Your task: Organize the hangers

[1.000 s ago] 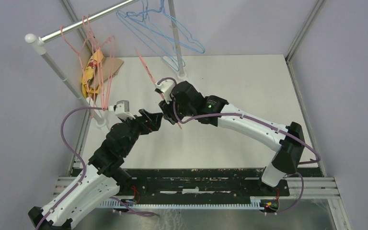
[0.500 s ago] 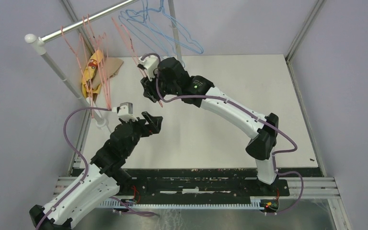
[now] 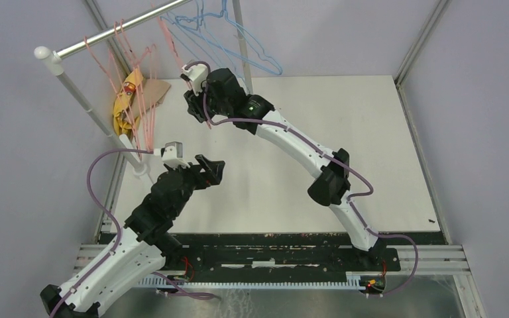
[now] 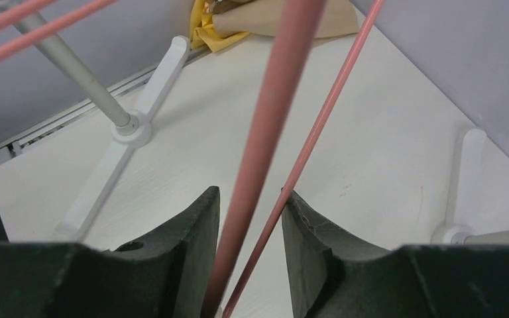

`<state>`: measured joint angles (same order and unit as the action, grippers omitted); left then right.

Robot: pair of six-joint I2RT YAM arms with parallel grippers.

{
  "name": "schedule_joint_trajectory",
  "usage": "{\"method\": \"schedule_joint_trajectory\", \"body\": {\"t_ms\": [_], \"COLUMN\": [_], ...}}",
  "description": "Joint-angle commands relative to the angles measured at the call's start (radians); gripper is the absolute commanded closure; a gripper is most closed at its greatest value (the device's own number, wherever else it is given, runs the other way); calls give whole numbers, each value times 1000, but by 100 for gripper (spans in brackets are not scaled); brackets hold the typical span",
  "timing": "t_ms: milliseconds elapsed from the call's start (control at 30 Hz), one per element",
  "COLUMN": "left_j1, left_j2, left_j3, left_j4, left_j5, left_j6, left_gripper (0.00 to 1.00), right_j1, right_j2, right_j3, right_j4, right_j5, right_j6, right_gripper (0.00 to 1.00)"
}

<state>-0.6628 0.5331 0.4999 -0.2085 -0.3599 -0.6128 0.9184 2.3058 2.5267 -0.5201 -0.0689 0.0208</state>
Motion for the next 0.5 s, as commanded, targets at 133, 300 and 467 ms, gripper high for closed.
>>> {"method": "schedule_joint_trajectory", "body": {"t_ms": [133,300,467], "left_j1": [0,-1,0], "left_j2": [-7,7,-4], "left_j3": [-6,-17,-33], "left_j4": [20,54,104], "left_j5": [-16,-23,23], "left_j6": [54,67,64], "left_gripper": [1,1,2], "right_j1": [-16,-18,-26], "right_j2": [33,51,-42], "right_j3": [79,114,-42], "right_j4": [144,119,124], "right_j5": [13,6,8], "right_j6": [-21,-12,-5], "right_gripper": [99,99,99]}}
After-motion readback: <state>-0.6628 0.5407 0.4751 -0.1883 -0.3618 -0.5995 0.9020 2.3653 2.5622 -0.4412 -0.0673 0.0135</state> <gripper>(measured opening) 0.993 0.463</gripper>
